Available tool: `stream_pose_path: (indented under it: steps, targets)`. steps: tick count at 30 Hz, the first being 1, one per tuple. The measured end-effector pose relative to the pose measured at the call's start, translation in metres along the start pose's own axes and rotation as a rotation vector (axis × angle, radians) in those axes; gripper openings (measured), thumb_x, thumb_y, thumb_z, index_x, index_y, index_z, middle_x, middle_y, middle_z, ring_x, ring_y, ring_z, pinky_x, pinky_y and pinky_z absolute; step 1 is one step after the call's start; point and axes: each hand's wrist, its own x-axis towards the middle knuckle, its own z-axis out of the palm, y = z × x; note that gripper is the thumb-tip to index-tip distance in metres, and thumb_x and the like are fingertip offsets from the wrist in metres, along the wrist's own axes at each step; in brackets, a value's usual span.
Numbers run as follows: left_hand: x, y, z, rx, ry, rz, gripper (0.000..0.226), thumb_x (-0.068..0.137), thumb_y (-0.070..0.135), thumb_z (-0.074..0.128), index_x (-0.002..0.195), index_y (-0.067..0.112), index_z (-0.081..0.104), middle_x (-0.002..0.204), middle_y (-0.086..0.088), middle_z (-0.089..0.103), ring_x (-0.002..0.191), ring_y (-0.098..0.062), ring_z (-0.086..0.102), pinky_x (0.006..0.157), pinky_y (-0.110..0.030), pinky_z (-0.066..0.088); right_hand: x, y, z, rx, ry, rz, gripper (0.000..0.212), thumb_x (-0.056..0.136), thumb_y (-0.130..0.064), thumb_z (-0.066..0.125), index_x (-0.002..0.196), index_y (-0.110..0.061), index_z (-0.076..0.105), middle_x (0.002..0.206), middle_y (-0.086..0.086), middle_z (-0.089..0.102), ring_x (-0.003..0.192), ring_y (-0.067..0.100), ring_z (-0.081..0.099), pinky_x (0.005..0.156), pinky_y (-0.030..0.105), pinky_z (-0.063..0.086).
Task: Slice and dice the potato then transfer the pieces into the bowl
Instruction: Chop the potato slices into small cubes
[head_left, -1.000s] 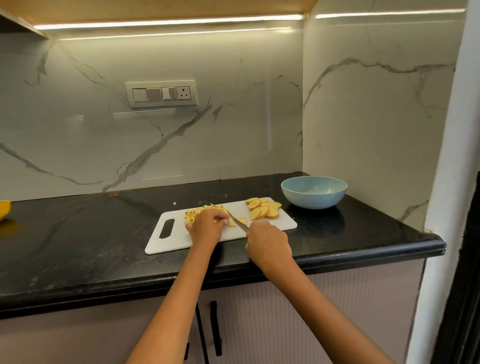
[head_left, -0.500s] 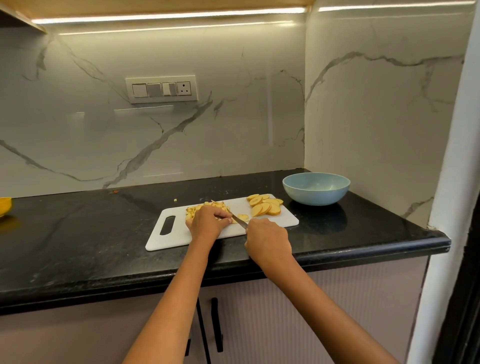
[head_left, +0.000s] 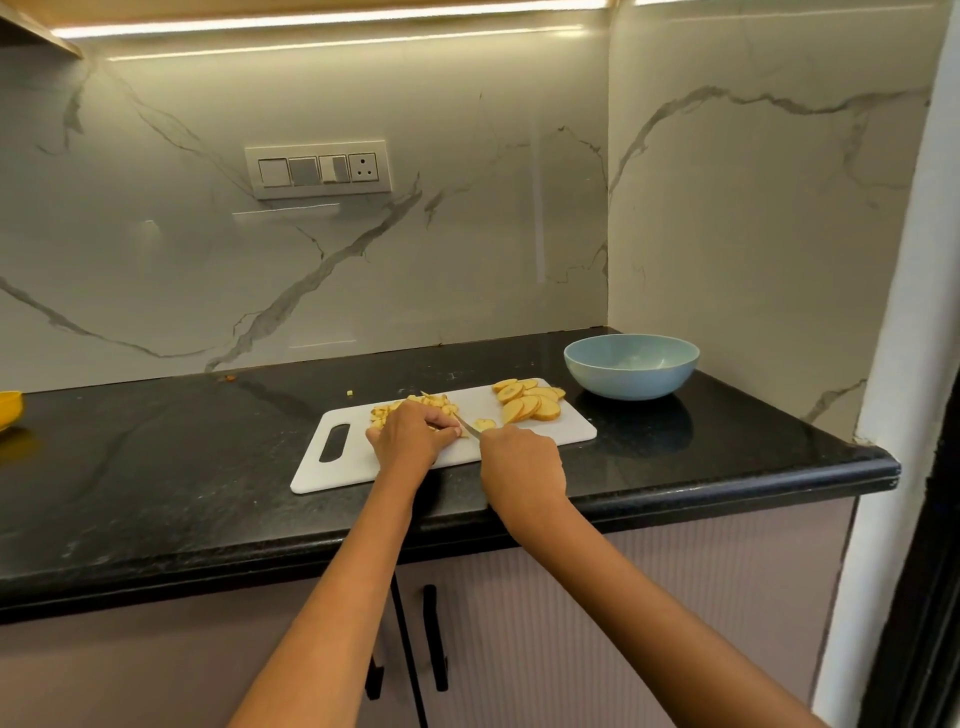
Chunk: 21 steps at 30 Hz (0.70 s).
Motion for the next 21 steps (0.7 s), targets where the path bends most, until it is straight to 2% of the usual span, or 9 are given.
stream_pose_path:
  steps: [6, 9, 12, 14, 17, 19, 21]
  targets:
    - [-0.002, 0.002, 0.004, 0.017, 0.048, 0.079, 0.011, 0.085, 0.023, 0.066, 0.092, 0.023, 0.074, 0.104, 0.006, 0.069, 0.104, -0.015, 0.055, 0.093, -0.038, 0.029, 0.013, 0.025, 0.013, 0.318, 0.055, 0.126, 0.026, 0.101, -0.026, 0.038, 0.110, -0.010, 0.057, 0.105, 0.008, 0.060, 0.093, 0.021, 0.059, 0.072, 0.029, 0.042]
    - [0.000, 0.004, 0.008, 0.013, 0.066, 0.130, 0.012, 0.086, 0.019, 0.064, 0.093, 0.022, 0.073, 0.105, 0.006, 0.069, 0.103, -0.015, 0.057, 0.096, -0.038, 0.031, 0.021, 0.035, 0.021, 0.478, 0.161, 0.152, 0.029, 0.101, -0.029, 0.037, 0.101, -0.012, 0.060, 0.096, 0.006, 0.064, 0.083, 0.018, 0.058, 0.072, 0.032, 0.046]
    - [0.007, 0.003, 0.013, -0.045, 0.061, 0.189, 0.015, 0.087, 0.013, 0.061, 0.093, 0.021, 0.073, 0.102, 0.002, 0.070, 0.100, -0.019, 0.060, 0.096, -0.045, 0.040, 0.034, 0.040, 0.025, 0.552, 0.307, 0.122, 0.029, 0.101, -0.026, 0.038, 0.103, -0.011, 0.062, 0.089, 0.006, 0.066, 0.074, 0.016, 0.058, 0.069, 0.034, 0.050]
    - [0.011, 0.004, 0.016, -0.044, 0.024, 0.279, 0.014, 0.088, 0.017, 0.061, 0.096, 0.019, 0.073, 0.100, 0.000, 0.070, 0.095, -0.018, 0.059, 0.092, -0.042, 0.044, 0.045, 0.044, 0.026, 0.578, 0.365, 0.121, 0.030, 0.101, -0.025, 0.038, 0.106, -0.010, 0.062, 0.085, 0.007, 0.067, 0.072, 0.018, 0.060, 0.068, 0.037, 0.052]
    - [0.016, 0.009, 0.017, 0.004, -0.120, 0.431, 0.022, 0.085, 0.035, 0.065, 0.100, 0.020, 0.071, 0.099, 0.005, 0.066, 0.091, -0.009, 0.051, 0.080, -0.026, 0.040, 0.061, 0.050, 0.026, 0.585, 0.394, 0.151, 0.030, 0.101, -0.025, 0.037, 0.108, -0.010, 0.062, 0.086, 0.008, 0.066, 0.074, 0.019, 0.059, 0.066, 0.036, 0.049]
    - [0.023, 0.011, 0.018, 0.030, -0.217, 0.473, 0.022, 0.081, 0.040, 0.067, 0.094, 0.022, 0.071, 0.097, 0.008, 0.067, 0.091, -0.006, 0.050, 0.077, -0.023, 0.039, 0.071, 0.055, 0.028, 0.564, 0.421, 0.146, 0.029, 0.101, -0.026, 0.036, 0.107, -0.011, 0.061, 0.082, 0.006, 0.066, 0.069, 0.017, 0.055, 0.060, 0.032, 0.044]
    - [0.031, 0.009, 0.018, 0.028, -0.263, 0.472, 0.015, 0.079, 0.038, 0.068, 0.085, 0.024, 0.070, 0.092, 0.008, 0.067, 0.088, -0.006, 0.051, 0.077, -0.023, 0.040, 0.083, 0.059, 0.029, 0.550, 0.436, 0.130, 0.029, 0.101, -0.027, 0.036, 0.107, -0.011, 0.061, 0.080, 0.004, 0.065, 0.067, 0.016, 0.056, 0.059, 0.031, 0.047]
